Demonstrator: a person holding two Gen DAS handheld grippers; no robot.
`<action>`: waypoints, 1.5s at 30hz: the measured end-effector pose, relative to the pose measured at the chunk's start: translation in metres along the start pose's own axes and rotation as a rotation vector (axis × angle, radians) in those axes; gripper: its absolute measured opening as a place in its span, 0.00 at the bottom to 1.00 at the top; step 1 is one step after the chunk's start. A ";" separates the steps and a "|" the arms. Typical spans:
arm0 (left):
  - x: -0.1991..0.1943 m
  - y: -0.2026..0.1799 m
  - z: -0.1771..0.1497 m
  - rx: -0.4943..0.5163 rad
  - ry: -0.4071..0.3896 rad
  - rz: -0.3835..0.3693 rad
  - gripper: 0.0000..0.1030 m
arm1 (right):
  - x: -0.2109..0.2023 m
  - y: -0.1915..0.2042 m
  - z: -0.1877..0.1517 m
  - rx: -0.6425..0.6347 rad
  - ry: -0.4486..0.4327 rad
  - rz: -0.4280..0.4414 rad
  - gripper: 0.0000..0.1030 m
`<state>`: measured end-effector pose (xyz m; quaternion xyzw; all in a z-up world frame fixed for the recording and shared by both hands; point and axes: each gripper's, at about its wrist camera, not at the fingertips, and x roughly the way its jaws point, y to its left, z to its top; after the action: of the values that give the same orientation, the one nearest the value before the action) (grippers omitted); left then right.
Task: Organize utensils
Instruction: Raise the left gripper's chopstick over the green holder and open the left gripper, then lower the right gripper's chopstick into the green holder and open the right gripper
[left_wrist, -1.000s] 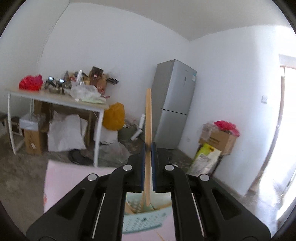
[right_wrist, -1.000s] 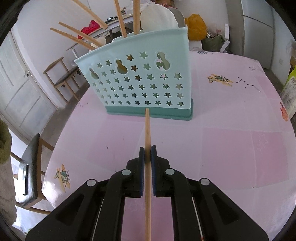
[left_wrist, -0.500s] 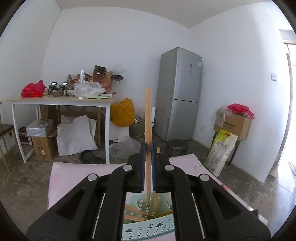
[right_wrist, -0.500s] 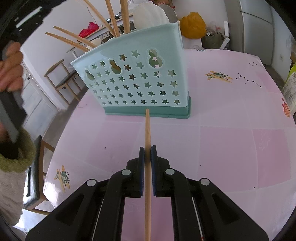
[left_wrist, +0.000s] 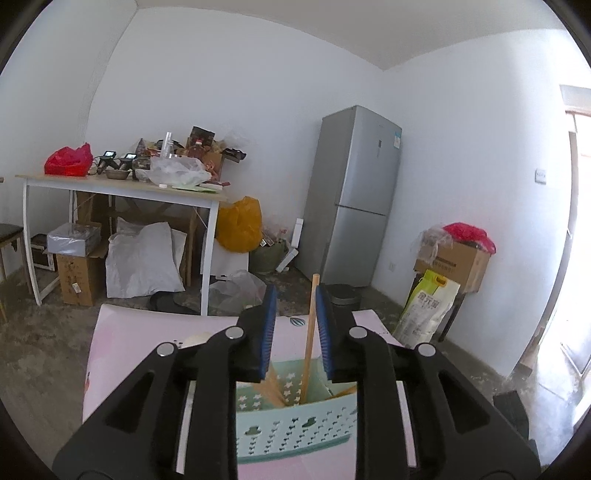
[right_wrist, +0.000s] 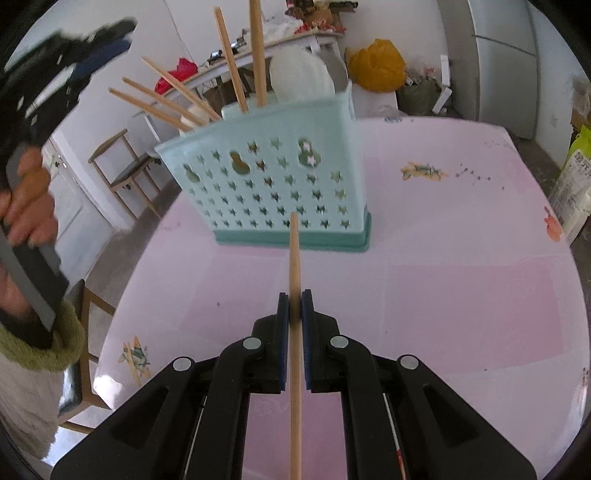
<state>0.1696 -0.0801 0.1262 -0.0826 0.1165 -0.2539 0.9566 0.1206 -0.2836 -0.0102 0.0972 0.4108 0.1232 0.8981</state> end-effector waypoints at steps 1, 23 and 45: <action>-0.008 0.002 0.000 -0.010 -0.005 -0.002 0.20 | -0.005 0.000 0.003 0.001 -0.015 0.003 0.07; -0.064 0.063 -0.075 -0.118 0.108 0.136 0.59 | -0.106 0.073 0.165 -0.137 -0.727 0.040 0.07; -0.023 0.065 -0.101 -0.029 0.198 0.090 0.73 | -0.024 0.077 0.134 -0.206 -0.639 -0.100 0.25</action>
<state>0.1539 -0.0231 0.0194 -0.0656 0.2176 -0.2158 0.9496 0.1967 -0.2274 0.1143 0.0191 0.0983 0.0831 0.9915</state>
